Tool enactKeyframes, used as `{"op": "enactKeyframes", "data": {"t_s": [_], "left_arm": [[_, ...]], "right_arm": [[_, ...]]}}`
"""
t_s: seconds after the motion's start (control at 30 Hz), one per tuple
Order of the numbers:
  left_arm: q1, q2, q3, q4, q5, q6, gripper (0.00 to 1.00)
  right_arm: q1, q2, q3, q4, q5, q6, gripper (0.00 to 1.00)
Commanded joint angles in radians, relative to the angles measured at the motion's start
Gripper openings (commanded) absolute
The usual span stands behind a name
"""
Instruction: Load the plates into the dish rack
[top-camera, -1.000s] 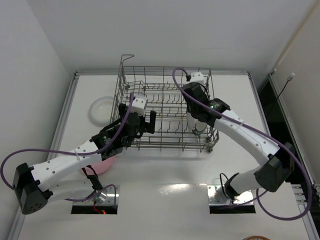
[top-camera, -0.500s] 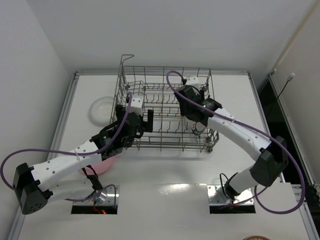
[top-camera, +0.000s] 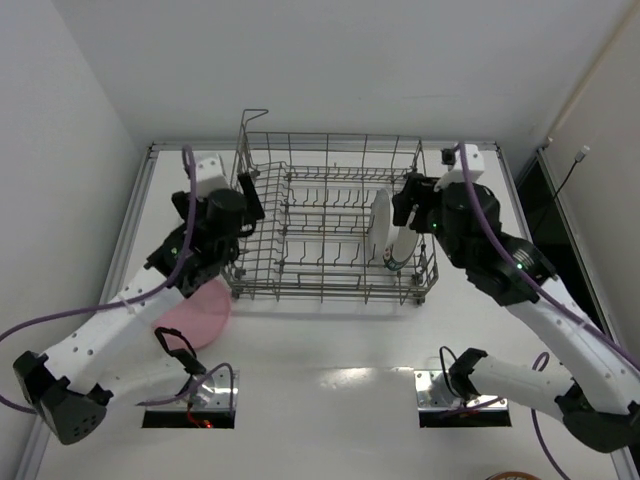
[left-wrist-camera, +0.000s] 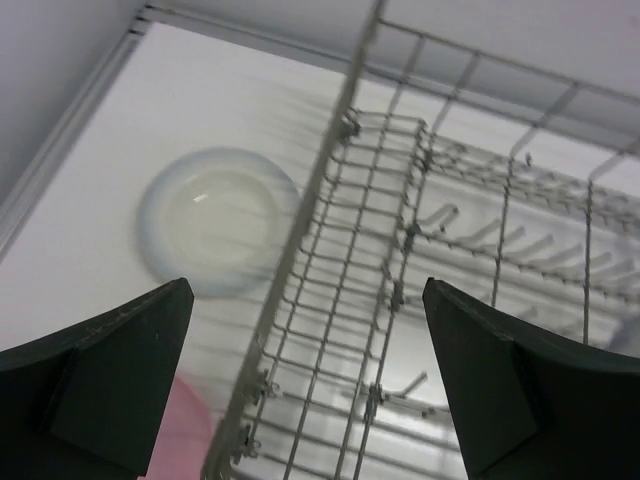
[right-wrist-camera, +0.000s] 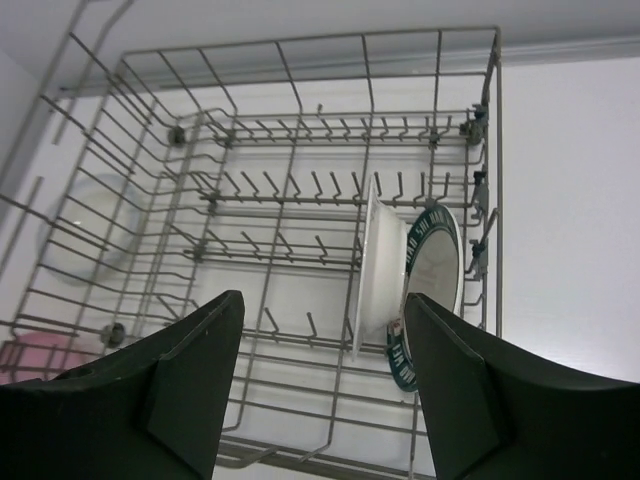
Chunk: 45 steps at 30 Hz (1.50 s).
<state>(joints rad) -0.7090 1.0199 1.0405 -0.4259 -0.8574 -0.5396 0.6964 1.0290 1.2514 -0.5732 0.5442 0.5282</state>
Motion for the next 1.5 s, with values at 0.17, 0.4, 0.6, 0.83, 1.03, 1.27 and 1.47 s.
{"op": "enactKeyframes", "data": {"t_s": [0.17, 0.4, 0.6, 0.83, 1.03, 1.27, 1.47], "left_arm": [[0.371, 0.180, 0.069, -0.149, 0.320, -0.190, 1.00], [0.552, 0.216, -0.005, -0.226, 0.446, -0.373, 1.00], [0.649, 0.200, -0.036, -0.330, 0.445, -0.458, 1.00], [0.628, 0.138, -0.027, -0.202, 0.667, -0.362, 1.00], [0.597, 0.105, -0.175, -0.030, 0.866, -0.448, 0.97], [0.504, 0.163, -0.234, 0.119, 0.966, -0.471, 0.76], [0.413, 0.273, -0.145, 0.156, 0.975, -0.453, 0.75]], "right_arm": [[0.006, -0.105, -0.053, 0.022, -0.093, -0.014, 0.65], [-0.003, -0.162, -0.093, 0.022, -0.113, -0.034, 0.68], [-0.003, -0.191, -0.115, 0.013, -0.113, -0.043, 0.70], [-0.003, -0.191, -0.144, 0.032, -0.122, -0.053, 0.71], [-0.003, -0.201, -0.144, 0.022, -0.112, -0.053, 0.71], [-0.003, -0.222, -0.153, -0.005, -0.076, -0.053, 0.73], [-0.003, -0.231, -0.153, -0.005, -0.067, -0.053, 0.73]]}}
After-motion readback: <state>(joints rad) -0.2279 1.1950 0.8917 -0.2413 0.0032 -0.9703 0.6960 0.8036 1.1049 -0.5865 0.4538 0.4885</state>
